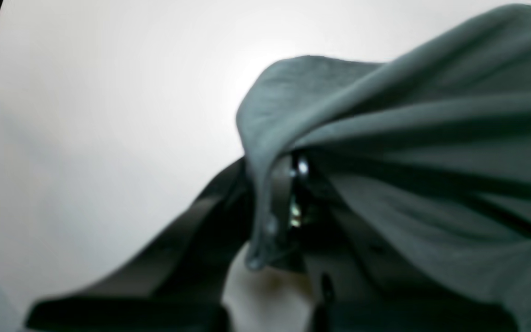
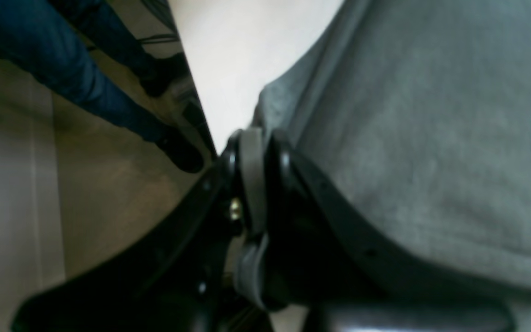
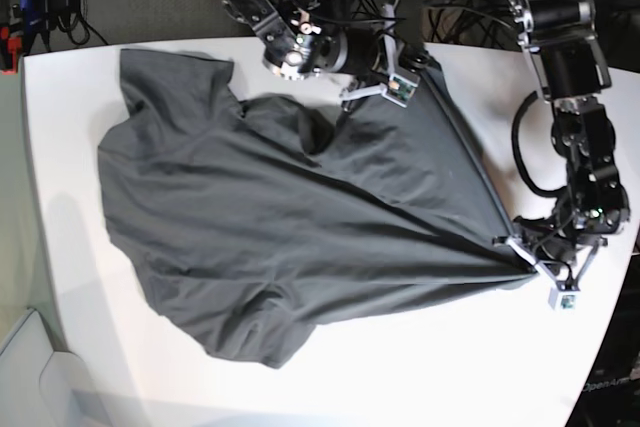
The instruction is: Layout the t-shirt on the table in an organized manner, then fold the t-shirt properly
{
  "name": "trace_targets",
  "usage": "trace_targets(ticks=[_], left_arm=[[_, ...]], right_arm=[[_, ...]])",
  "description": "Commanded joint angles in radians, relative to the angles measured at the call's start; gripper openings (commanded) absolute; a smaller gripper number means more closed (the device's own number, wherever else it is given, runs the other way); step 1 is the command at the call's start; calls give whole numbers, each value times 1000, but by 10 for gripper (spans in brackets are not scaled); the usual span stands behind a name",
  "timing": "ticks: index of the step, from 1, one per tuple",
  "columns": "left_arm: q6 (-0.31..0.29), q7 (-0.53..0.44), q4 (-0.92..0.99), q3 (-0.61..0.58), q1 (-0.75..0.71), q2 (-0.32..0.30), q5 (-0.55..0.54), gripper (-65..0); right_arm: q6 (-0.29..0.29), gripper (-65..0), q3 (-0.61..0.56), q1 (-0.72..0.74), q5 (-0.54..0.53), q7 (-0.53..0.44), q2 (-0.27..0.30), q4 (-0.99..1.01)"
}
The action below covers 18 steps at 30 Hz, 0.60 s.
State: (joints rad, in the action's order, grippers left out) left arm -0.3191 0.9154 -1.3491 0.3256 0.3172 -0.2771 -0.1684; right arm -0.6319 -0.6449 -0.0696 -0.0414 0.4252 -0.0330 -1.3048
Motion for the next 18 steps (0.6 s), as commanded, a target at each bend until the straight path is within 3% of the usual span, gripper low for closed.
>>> trace_targets(ticks=[1,4,6,13,18], left_arm=[[2,-37,-17,2,30,-17,-6,-642],[2,-32,29,-39,30,-32,33,-635],[2,-38,75,-82,30,-37,77,-593],[1,-38,109,-93,30,-37,99,-273],[1,-31,27,-93,30,-46,102,-123]], right_arm=[[-7,-650,-5,-5,25,57,3,-2],[-7,-650,-5,-5,25,57,3,-2],[-6,-650,-5,-5,25,57,3,-2],[-6,-650,-2,-6,27,57,3,-2],[-4,-650,-2,-6,27,57,3,-2]])
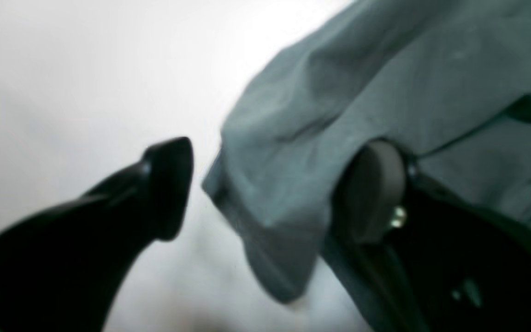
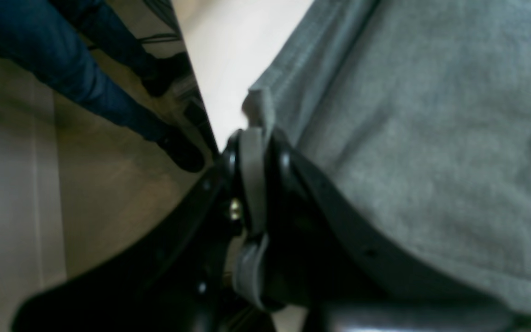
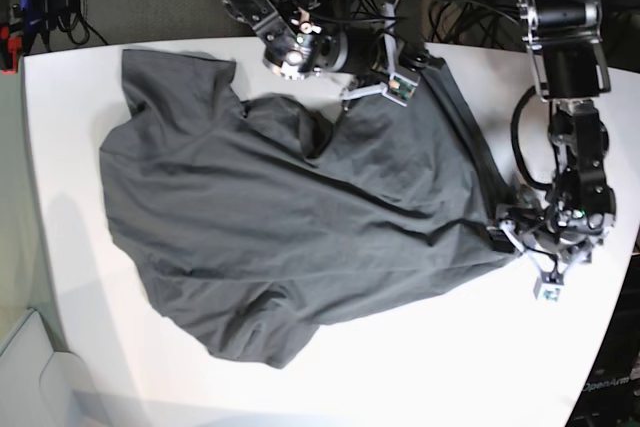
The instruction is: Layout the t-shirt on the table in an organized manner, then fold the t-shirt properly
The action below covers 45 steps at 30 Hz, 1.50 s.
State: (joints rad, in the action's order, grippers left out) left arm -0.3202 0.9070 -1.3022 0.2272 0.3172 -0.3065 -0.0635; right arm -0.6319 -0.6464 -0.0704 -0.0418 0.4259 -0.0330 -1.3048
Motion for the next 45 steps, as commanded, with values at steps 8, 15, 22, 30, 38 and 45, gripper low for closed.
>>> trace_targets(ticks=[8,15,22,30,38,45], left_arm=[[8,-32,-30,7,40,-32,1,-101],[3,-22,-43,4,53,13,1,-101],[2,-21,-32,-1,125,13,-6,-101],[2,-6,118,-142,132,77,-8,-101],[11,-98,312,-203,170,125,1,-102],[13,-297,545,-202,239,111,1,-102]], right_arm=[[-4,-650,1,-9,27,58,32,0],[-4,-650,1,-26,27,58,63,-6],[-4,-650,1,-29,27,87,71,-29],[-4,-650,1,-27,27,87,72,-29],[-4,-650,1,-22,27,87,72,-29],[-4,-650,1,-24,27,87,75,-29]])
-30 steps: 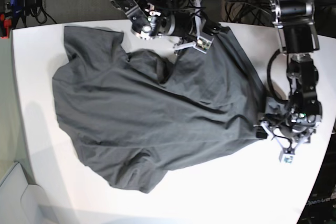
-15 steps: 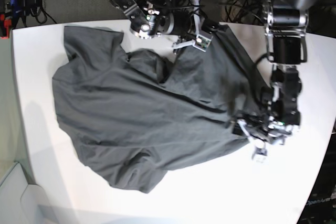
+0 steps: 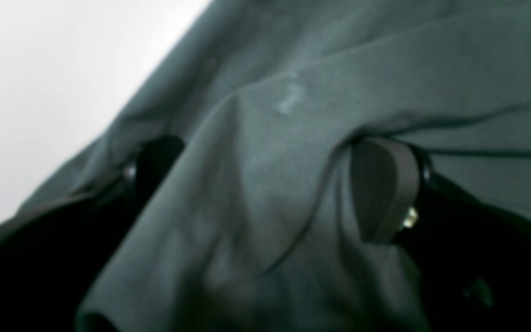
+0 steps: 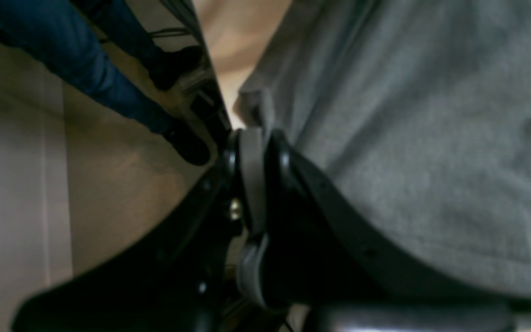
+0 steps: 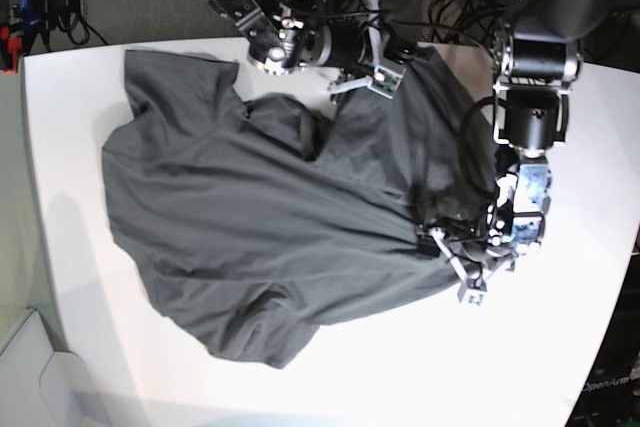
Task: Layout the t-shirt on the table in an organized manner, then fold the t-shirt properly
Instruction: 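Drag the held shirt edge with the left gripper toward the right gripper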
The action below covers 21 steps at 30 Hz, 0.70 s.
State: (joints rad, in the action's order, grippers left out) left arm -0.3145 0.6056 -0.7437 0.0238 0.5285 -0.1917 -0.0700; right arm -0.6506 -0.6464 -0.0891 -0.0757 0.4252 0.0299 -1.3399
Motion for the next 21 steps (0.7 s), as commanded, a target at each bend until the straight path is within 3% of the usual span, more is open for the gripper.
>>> trace_targets(ticks=[1,7,12,16,21], left_arm=[[7,-25,9,0,35,-2,8,-102],[8,-154,152,0,134,41,8,-102],[8,-154,169,3,212,68,0,-102],[7,24,65,3,232,57,-1,-102],[-2,317,-230,3,127,-33,-1,-101]], right_arm=[[15,-650,1,-5,61,88,12,6],[15,-650,1,-5,61,88,12,6],[15,-650,0,-4,61,88,14,6],[15,-650,1,-2,61,88,14,6],[15,-650,3,12,61,88,12,6]])
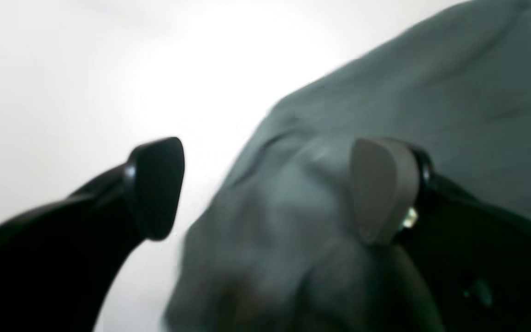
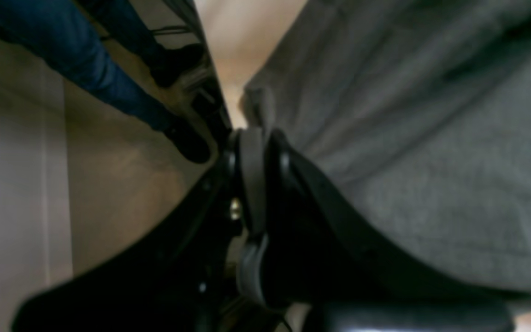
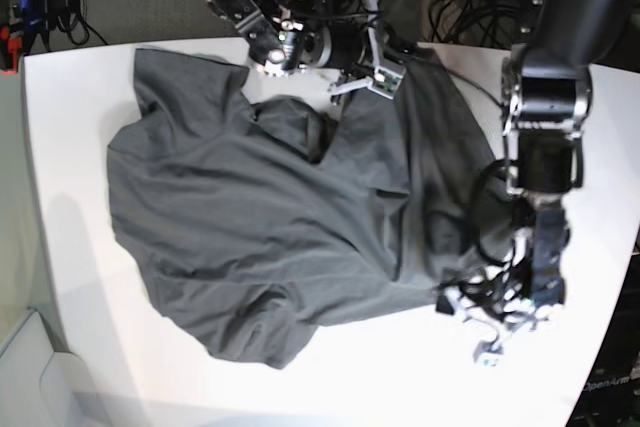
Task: Layout the t-shirt on the table in an organized manner, then fold the t-shirt properly
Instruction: 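Drag the held shirt edge with the left gripper toward the right gripper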
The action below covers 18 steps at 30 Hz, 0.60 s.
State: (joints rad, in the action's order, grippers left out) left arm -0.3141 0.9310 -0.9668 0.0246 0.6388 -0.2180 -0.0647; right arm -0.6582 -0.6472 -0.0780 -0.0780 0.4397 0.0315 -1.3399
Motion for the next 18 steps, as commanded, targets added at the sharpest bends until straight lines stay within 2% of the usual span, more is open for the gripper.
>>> trace_targets(ticks=[1,4,7,10,13,18], left_arm=[[-3,35,-70,2,-18,-31,-7,-100],[-4,139,-246,5,-142,-103,-7,-101],[-4,181,-363,50,-248,-133,-7,-101],[-4,170,-380,117,-311,-131,-5,-101],[-4,147,-373,128,-337,-130,-5,-101],[-4,73,-238,128,-339,-111,4,-101]], right_arm=[[22,-650,4,2,63,74,11,6],[22,-650,4,4,63,74,9,6],[22,-650,4,10,63,74,9,6],[22,-650,4,11,63,74,6,6],[22,-650,4,11,63,74,6,6],[22,-650,4,11,63,74,6,6]])
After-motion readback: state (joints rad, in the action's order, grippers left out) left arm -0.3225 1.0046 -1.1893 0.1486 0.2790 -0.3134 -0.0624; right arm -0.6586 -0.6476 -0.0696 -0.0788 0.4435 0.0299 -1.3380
